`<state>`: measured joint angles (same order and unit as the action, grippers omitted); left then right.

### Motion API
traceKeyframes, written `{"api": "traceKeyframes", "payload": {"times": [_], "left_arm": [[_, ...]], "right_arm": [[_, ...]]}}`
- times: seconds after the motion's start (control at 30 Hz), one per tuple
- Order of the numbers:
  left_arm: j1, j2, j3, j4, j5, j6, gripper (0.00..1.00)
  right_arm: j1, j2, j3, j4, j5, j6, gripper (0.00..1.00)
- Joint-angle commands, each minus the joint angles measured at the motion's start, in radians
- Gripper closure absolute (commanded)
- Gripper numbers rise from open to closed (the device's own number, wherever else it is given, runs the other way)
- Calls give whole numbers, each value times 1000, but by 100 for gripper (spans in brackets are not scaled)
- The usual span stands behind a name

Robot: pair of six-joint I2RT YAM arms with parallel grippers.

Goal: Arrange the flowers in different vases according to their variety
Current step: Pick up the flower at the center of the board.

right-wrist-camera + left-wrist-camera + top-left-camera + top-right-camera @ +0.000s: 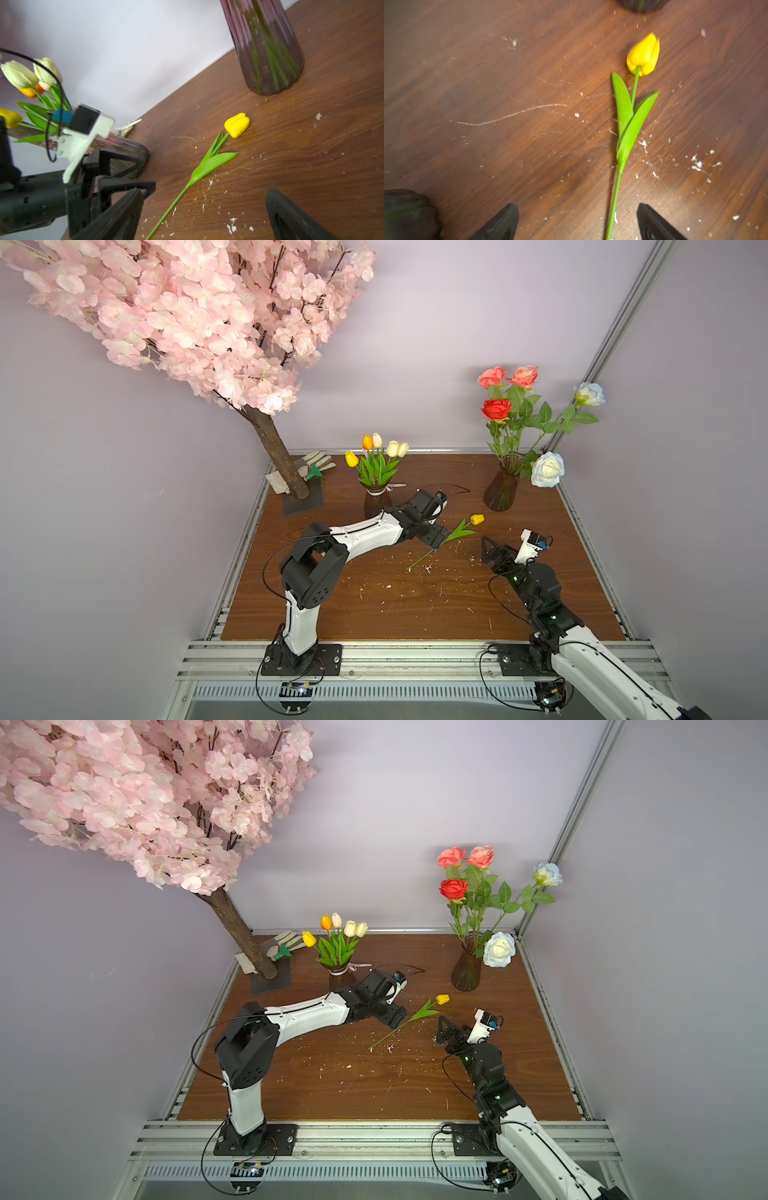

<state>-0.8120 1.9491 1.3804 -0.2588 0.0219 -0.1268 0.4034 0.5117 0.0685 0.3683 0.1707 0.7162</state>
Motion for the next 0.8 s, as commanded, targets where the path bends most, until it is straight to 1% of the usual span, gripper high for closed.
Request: {"api": "traceKeyframes", "payload": {"times": [0.0, 0.13, 0.27, 0.4, 0.77], "left_arm": [[-18, 31, 40, -76, 2, 26, 7], [-20, 61, 52, -76, -4, 32, 8], [-25, 108, 90, -106, -28, 42, 8], [-33, 150, 139, -133, -51, 52, 9], [-49, 238, 230, -209, -125, 54, 14]], "right_arm": [[-5, -94, -10, -76, 99, -44, 1], [-5, -209, -29, -117, 128, -72, 0], [-6, -265, -40, -141, 159, -78, 0], [-7, -272, -41, -146, 174, -78, 0], [-6, -244, -35, -131, 151, -83, 1]]}}
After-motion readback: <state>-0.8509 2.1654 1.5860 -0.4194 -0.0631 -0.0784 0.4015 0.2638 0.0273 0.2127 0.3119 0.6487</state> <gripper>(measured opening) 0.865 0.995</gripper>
